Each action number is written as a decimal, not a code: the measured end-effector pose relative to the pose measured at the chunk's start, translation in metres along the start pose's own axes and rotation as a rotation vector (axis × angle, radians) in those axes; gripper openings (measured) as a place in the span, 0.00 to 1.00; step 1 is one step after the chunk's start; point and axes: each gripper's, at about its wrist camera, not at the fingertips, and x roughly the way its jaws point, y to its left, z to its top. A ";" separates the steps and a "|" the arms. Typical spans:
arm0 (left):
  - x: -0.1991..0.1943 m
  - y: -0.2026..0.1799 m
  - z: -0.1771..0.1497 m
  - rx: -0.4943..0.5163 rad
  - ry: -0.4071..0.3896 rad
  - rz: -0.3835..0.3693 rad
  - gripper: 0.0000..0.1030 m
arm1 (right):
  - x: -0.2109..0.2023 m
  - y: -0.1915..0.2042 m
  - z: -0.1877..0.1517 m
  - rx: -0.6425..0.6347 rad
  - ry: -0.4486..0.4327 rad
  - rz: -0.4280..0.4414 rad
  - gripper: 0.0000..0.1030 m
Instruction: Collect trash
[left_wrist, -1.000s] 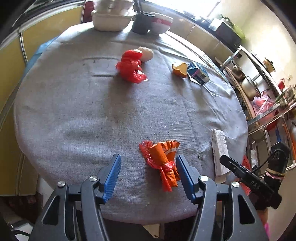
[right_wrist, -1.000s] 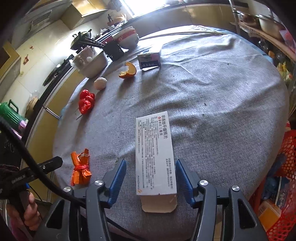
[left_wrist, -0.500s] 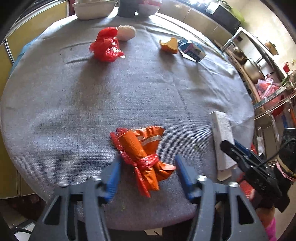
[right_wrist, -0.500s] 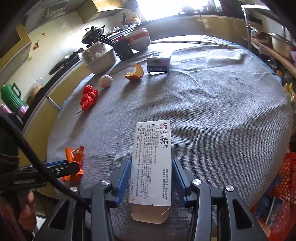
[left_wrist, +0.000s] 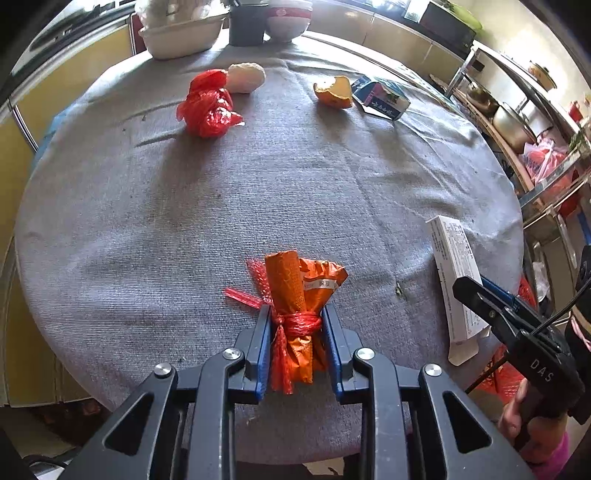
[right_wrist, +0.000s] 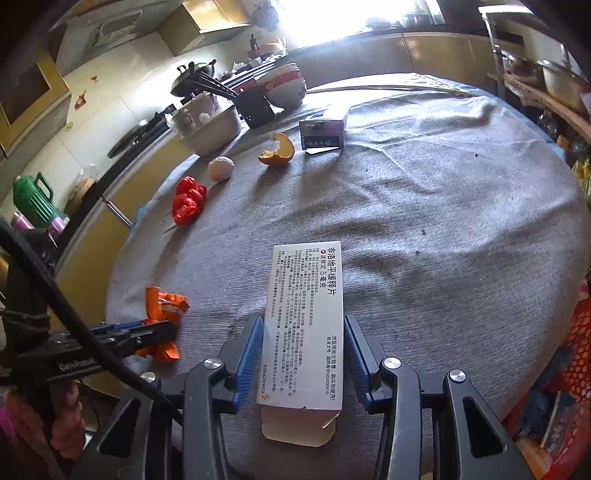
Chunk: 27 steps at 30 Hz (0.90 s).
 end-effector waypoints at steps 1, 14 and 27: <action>-0.001 -0.001 0.000 0.005 -0.004 0.007 0.26 | -0.001 0.002 -0.001 -0.006 -0.004 0.000 0.45; -0.022 -0.006 -0.013 0.018 -0.053 0.036 0.26 | -0.016 0.019 -0.007 -0.037 -0.032 0.001 0.45; -0.048 -0.012 -0.029 0.027 -0.110 0.038 0.26 | -0.038 0.037 -0.017 -0.081 -0.070 -0.007 0.45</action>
